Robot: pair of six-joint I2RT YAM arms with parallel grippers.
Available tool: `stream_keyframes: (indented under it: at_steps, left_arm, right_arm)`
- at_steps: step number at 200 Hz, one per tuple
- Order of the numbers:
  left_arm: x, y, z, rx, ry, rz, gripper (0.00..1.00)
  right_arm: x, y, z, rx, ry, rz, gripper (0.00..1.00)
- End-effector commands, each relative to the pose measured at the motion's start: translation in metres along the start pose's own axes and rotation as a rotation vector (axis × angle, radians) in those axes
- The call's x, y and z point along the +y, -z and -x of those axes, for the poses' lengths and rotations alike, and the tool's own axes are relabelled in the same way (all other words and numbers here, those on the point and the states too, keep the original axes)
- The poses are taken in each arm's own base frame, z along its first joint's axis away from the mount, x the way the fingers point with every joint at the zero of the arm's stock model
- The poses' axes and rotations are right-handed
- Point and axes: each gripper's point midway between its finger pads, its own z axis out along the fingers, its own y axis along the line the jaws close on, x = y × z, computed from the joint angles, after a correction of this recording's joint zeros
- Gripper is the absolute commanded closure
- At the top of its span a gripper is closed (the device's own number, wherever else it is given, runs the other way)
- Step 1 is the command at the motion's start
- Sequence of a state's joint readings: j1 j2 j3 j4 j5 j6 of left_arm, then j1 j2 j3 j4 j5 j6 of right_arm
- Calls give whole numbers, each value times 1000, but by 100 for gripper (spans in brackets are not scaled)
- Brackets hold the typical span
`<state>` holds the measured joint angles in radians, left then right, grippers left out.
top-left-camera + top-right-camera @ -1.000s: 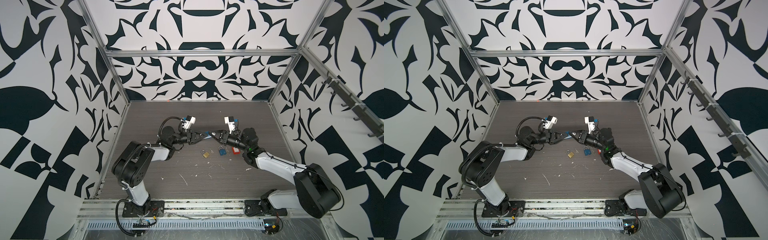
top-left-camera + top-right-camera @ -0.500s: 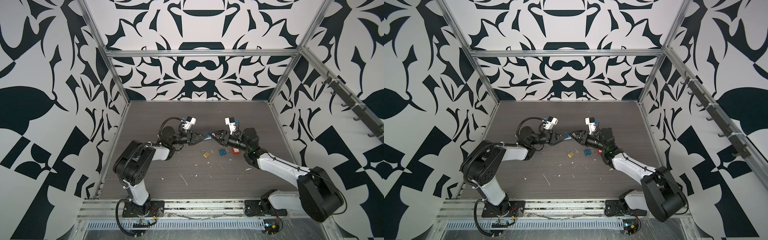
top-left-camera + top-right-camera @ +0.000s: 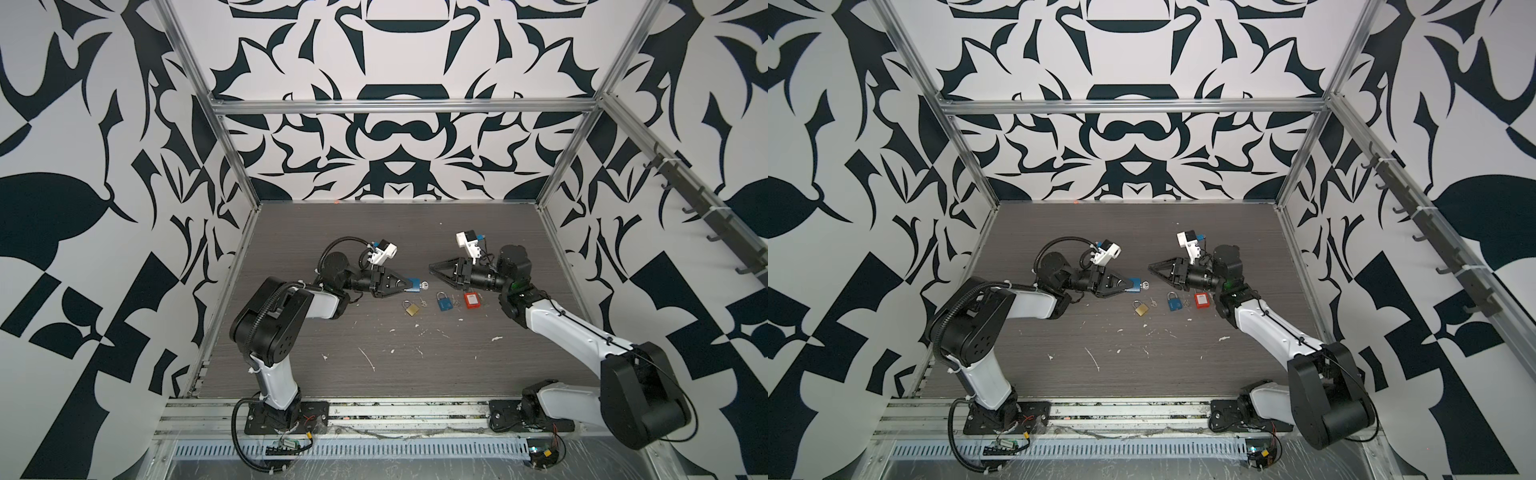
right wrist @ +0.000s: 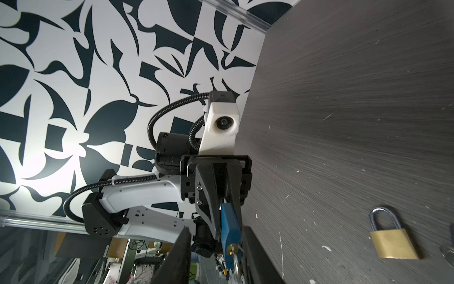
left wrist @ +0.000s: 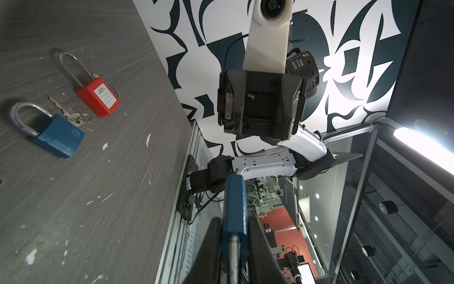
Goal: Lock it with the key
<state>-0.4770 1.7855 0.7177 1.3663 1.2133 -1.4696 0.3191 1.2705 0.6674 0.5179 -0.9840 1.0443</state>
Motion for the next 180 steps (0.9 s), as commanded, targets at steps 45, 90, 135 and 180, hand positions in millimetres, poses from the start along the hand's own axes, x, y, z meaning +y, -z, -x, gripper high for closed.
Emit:
stream_keyframes:
  at_steps: [45,90,135,180]
  left_arm:
    - [-16,-2,9,10,-62,-27,100]
    - [-18,-2,12,2,-64,-29,100]
    - [-16,-3,14,-7,-61,-28,100]
    - [-14,-3,15,-7,-55,-27,100]
  right_arm:
    - [14,7,-12,43,85,17,68]
    - [10,5,-18,49,84,9,69]
    - [12,-5,-26,79,91,19,69]
    - [10,-13,-31,96,91,19,71]
